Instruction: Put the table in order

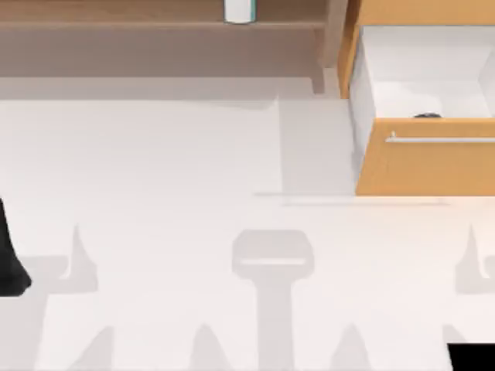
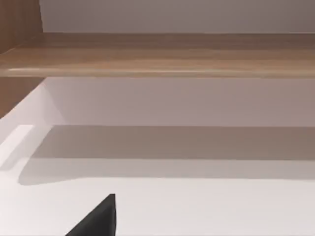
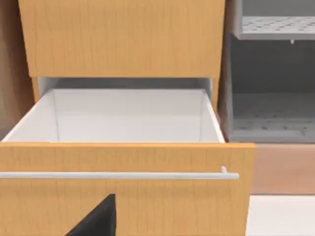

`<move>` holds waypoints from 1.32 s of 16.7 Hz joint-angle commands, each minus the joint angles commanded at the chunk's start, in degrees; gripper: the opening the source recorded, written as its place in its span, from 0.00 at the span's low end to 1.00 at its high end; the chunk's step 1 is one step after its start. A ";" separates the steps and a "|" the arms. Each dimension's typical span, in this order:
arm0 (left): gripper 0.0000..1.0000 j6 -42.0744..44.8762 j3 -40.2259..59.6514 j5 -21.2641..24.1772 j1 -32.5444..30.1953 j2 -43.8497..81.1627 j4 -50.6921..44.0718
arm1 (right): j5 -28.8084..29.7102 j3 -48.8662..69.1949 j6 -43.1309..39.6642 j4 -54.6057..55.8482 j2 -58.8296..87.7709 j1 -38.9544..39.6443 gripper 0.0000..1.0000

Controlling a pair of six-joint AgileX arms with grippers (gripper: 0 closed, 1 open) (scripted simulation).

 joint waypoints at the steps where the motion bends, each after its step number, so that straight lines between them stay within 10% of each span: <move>1: 1.00 0.00 0.00 0.00 0.00 0.00 0.00 | 0.00 0.00 0.00 0.00 0.00 0.00 1.00; 9: 1.00 0.00 0.00 0.00 0.00 0.00 0.00 | 0.00 16.09 -0.71 -9.80 16.56 0.92 1.00; 22: 1.00 0.00 0.00 0.00 0.00 0.00 0.00 | -0.06 87.88 -3.86 -48.88 97.44 5.63 1.00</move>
